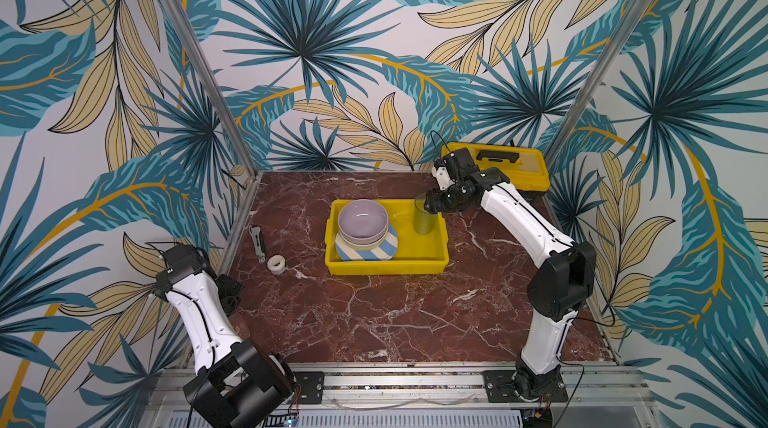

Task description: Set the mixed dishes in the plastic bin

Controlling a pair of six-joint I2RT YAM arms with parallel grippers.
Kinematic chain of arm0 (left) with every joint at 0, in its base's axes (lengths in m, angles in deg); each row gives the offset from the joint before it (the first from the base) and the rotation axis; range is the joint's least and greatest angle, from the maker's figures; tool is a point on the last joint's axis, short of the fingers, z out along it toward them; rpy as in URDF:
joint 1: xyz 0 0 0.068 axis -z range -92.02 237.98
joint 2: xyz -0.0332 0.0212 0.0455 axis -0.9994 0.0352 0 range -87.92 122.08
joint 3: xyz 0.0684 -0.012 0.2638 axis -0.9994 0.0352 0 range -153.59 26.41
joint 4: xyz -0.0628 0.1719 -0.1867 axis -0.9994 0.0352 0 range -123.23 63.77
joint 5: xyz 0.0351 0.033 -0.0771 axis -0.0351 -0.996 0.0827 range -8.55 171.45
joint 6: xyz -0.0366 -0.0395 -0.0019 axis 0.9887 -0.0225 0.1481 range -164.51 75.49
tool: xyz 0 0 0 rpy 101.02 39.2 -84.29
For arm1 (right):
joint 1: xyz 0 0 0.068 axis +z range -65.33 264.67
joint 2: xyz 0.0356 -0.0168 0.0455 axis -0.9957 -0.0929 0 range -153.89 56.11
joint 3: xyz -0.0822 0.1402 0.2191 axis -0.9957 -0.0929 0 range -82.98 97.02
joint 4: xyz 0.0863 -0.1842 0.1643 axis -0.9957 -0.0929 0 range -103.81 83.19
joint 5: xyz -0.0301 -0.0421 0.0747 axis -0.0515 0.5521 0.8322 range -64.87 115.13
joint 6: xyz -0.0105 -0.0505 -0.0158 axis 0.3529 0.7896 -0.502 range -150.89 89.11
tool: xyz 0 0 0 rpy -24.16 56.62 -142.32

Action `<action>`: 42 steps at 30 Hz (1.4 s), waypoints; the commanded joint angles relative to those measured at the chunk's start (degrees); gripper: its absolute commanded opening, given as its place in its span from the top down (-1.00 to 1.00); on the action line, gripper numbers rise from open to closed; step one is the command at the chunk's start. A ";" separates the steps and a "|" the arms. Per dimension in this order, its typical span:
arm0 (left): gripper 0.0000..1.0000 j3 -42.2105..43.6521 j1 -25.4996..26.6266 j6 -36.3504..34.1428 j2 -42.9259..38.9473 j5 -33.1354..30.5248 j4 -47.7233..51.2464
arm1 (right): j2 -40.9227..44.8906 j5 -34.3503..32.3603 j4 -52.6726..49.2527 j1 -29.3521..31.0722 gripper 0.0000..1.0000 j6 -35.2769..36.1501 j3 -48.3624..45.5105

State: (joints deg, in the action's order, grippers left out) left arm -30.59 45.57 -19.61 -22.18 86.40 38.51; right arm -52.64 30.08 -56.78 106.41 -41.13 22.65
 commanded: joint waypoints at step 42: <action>0.95 -27.83 77.95 7.08 26.96 1.70 2.69 | 10.85 3.21 1.33 -0.19 -0.21 -6.31 -8.63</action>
State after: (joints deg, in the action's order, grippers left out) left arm -57.08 122.51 -13.05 4.29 90.01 40.42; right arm -44.45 33.95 -56.13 106.41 -46.57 15.59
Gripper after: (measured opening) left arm 0.074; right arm 0.605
